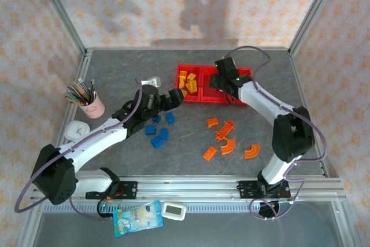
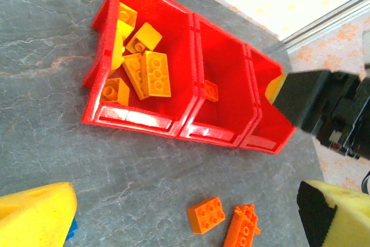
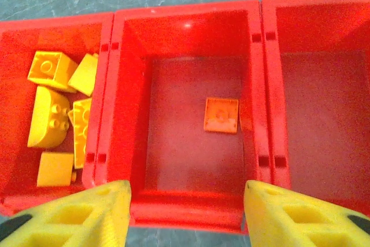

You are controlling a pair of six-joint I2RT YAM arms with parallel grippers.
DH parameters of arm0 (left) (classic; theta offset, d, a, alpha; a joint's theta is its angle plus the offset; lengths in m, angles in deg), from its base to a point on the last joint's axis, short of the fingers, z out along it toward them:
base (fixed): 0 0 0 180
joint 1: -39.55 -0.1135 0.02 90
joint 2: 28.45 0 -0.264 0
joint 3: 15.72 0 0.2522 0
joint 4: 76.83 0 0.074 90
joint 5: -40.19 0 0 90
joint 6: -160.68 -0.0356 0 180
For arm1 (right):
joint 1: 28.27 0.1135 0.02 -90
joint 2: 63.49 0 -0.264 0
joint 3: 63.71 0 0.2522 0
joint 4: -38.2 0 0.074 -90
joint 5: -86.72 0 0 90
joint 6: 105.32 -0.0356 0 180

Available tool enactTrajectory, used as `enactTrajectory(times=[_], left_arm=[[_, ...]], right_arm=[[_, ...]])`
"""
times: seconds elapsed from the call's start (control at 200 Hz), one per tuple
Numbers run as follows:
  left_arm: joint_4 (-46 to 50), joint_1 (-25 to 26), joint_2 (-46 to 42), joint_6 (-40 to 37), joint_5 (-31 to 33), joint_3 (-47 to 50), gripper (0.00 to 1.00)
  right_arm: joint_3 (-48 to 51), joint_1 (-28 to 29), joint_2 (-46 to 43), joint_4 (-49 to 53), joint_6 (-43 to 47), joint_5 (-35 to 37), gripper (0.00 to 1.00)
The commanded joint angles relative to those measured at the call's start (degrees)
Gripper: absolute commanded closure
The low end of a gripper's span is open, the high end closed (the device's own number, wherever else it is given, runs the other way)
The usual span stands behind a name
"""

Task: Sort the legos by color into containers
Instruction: Place the lego in the container, then pick up the lego from the center of the table.

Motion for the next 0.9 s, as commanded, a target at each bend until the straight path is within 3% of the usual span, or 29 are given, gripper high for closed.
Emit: enactTrajectory(times=[0.0, 0.325, 0.896], left_arm=[[1.8, 0.82, -2.53, 0.36, -1.21, 2.59, 0.01], [-1.48, 3.74, -7.53, 6.85, 1.02, 10.89, 0.01], [-0.16, 4.72, -9.37, 7.69, 3.95, 12.33, 0.01]], right_arm=[[4.53, 1.26, -3.7, 2.2, -1.46, -1.89, 0.44], [17.01, 6.24, -8.52, 0.98, -2.76, -1.71, 0.37], [20.54, 10.49, -1.01, -3.82, -1.29, -0.86, 0.27]])
